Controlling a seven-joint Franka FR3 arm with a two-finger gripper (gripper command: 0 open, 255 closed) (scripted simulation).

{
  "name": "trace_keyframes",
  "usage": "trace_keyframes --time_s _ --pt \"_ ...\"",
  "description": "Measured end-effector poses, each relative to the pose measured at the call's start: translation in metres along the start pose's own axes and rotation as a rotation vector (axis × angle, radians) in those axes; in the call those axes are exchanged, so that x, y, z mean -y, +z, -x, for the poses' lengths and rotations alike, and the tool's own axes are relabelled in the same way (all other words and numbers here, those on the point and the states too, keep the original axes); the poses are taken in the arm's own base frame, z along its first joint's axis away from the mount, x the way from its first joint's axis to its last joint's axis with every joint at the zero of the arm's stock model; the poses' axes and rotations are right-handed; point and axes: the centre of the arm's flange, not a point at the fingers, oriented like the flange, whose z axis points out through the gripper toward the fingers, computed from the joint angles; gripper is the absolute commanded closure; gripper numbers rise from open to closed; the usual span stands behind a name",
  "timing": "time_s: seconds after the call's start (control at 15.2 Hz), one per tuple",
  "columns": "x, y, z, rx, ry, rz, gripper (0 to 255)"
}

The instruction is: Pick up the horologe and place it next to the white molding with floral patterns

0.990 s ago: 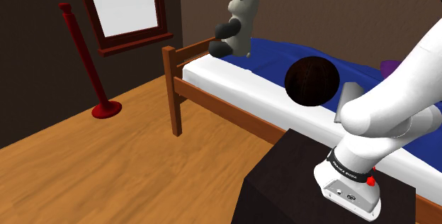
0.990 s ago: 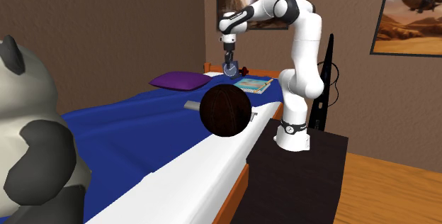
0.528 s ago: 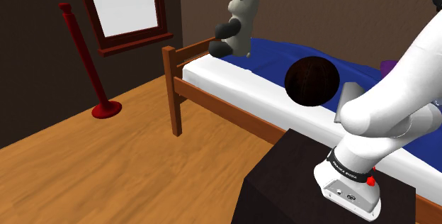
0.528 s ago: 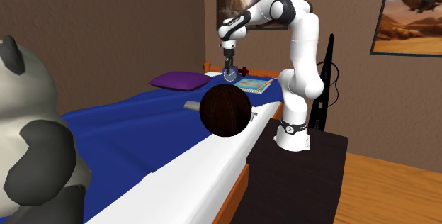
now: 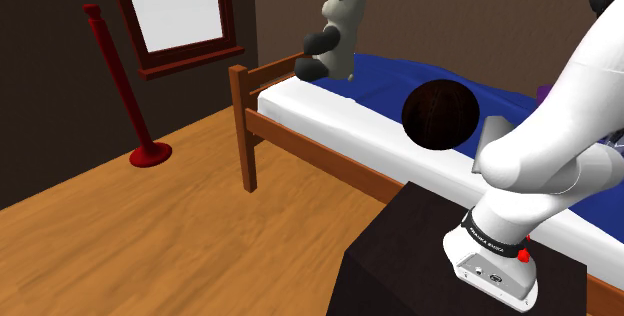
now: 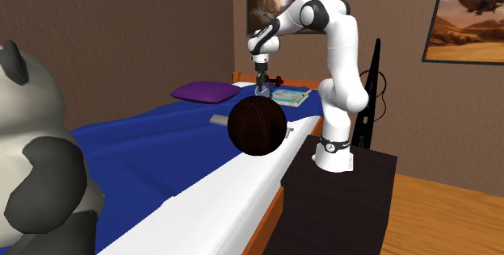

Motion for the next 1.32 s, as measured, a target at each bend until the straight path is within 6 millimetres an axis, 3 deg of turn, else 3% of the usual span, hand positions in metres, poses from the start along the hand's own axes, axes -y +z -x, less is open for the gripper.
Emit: trace_keyframes --time_s 0.59,0.99,1.06,1.32 --pt "0.001 0.048 -0.002 0.0 0.0 0.0 255" --pt "0.001 0.052 -0.002 0.0 0.0 0.0 255" --pt "0.001 0.052 -0.002 -0.001 0.0 0.0 0" --pt "0.001 0.052 -0.002 -0.001 0.0 0.0 0"
